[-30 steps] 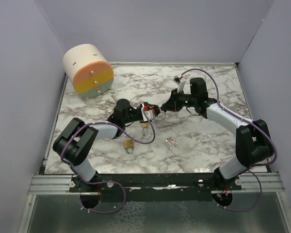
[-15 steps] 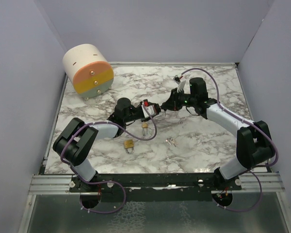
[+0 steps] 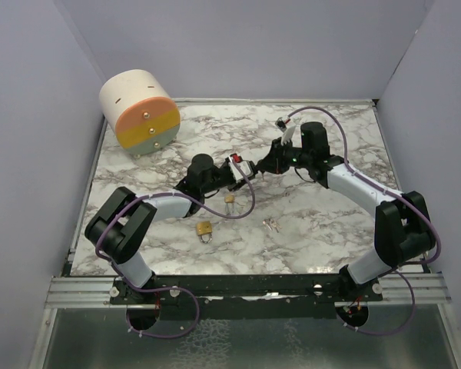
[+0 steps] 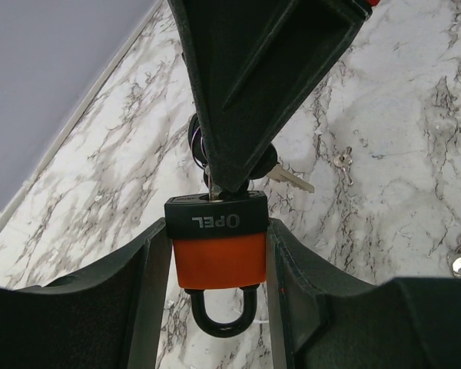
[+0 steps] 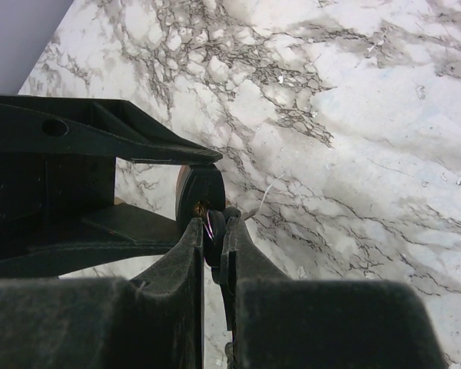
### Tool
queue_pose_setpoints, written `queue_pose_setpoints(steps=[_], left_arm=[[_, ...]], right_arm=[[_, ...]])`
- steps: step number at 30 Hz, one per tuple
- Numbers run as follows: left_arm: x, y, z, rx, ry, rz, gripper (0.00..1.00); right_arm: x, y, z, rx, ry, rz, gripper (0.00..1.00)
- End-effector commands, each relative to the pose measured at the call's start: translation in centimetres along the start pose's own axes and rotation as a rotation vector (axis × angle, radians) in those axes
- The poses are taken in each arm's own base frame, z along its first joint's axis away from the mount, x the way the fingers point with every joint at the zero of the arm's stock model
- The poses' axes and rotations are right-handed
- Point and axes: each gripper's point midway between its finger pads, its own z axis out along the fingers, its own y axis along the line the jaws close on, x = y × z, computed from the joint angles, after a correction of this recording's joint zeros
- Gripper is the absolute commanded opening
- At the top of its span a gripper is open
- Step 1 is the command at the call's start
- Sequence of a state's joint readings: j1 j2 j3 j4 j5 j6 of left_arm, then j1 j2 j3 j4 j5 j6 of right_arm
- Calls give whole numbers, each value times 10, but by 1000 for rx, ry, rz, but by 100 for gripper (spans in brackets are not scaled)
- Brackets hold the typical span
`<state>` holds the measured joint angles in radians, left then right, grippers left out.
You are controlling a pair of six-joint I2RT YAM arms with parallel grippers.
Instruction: Unlock with the key
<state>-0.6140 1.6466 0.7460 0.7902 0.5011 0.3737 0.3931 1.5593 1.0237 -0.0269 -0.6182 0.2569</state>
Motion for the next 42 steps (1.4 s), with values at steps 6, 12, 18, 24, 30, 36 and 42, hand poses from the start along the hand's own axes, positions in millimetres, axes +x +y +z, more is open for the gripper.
queue_pose_setpoints(steps=[6,12,18,24,30,36,42], left_arm=[[-66,14,5,-66,-176,78,0],[-53,10,-5,-90,-142,43,0],[-50,15,-12,-143,-123,14,0],[-45,19,-12,-169,-89,-73,0],[-46,20,-12,-184,-89,-144,0],[-46,17,-13,-178,-92,-170,0],[-48,19,-14,-185,-95,-168,0]], right_arm=[[-25,23,2,-38,-55,29,39],[-61,15,-15,39,-166,15,54],[-77,5,-24,93,-202,9,54],[-81,3,-32,79,-227,26,51],[-73,6,-27,35,-210,47,47],[-64,10,-21,-16,-188,79,33],[-57,13,-17,-56,-166,96,29]])
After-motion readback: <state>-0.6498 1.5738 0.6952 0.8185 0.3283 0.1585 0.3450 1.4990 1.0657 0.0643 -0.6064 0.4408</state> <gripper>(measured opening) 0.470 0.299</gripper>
